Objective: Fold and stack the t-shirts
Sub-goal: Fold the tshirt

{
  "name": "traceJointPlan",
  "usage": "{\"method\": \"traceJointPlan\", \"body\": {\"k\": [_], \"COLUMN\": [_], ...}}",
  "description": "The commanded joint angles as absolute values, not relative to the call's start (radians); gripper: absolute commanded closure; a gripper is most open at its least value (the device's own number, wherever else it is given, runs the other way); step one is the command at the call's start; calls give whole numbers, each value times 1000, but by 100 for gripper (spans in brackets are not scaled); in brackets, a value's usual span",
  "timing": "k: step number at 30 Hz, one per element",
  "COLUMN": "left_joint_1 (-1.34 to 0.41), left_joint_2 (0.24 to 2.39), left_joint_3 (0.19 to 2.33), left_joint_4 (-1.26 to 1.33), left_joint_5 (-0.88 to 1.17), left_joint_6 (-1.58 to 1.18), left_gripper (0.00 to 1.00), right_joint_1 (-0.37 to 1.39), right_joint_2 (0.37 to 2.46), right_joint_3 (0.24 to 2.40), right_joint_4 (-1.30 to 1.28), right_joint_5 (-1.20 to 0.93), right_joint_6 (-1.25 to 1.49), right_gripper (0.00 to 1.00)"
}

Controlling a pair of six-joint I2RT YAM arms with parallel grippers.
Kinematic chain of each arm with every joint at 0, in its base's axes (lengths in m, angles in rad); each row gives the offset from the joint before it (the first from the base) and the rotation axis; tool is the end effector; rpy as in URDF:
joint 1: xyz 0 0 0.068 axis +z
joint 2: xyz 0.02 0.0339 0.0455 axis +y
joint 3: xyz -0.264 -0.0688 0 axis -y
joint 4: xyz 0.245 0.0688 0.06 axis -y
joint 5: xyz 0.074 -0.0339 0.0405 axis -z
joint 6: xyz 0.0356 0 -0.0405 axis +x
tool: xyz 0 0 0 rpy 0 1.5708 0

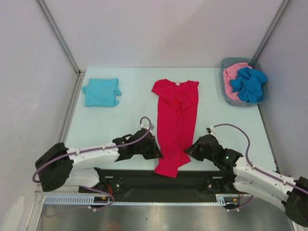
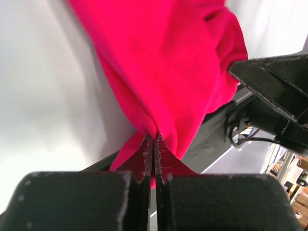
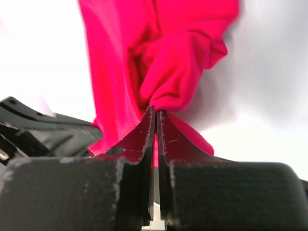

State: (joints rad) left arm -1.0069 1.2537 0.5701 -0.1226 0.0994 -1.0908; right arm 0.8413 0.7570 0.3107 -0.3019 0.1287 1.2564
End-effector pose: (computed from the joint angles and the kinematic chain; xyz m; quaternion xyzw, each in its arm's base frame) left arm 0.1260 -0.2058 0.1772 -0.0203 0.9266 -0.3460 0.1458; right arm 0.1068 0.1126 0.1688 0.2136 0.8898 0.3165 0.2500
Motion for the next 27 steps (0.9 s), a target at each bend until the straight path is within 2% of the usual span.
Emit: {"method": "traceJointPlan", "body": {"k": [1, 18, 27], "left_joint_1": [-1002, -842, -750], "left_joint_2": [1284, 1397, 1597], "left_joint_3": [663, 822, 1072], "left_joint_4": [-160, -190, -222], "left_joint_5": [71, 67, 87], "left_joint_6": [-1049, -921, -836], "left_gripper": [100, 100, 100], "right_joint_1": [784, 673, 466], "right_joint_2": [787, 873, 1048], "right_joint_3": [393, 454, 577], "right_joint_4": [-282, -226, -121], "right_joint_5": [88, 29, -67], "right_joint_6": [1158, 1082, 963], "right_gripper": [100, 100, 100]}}
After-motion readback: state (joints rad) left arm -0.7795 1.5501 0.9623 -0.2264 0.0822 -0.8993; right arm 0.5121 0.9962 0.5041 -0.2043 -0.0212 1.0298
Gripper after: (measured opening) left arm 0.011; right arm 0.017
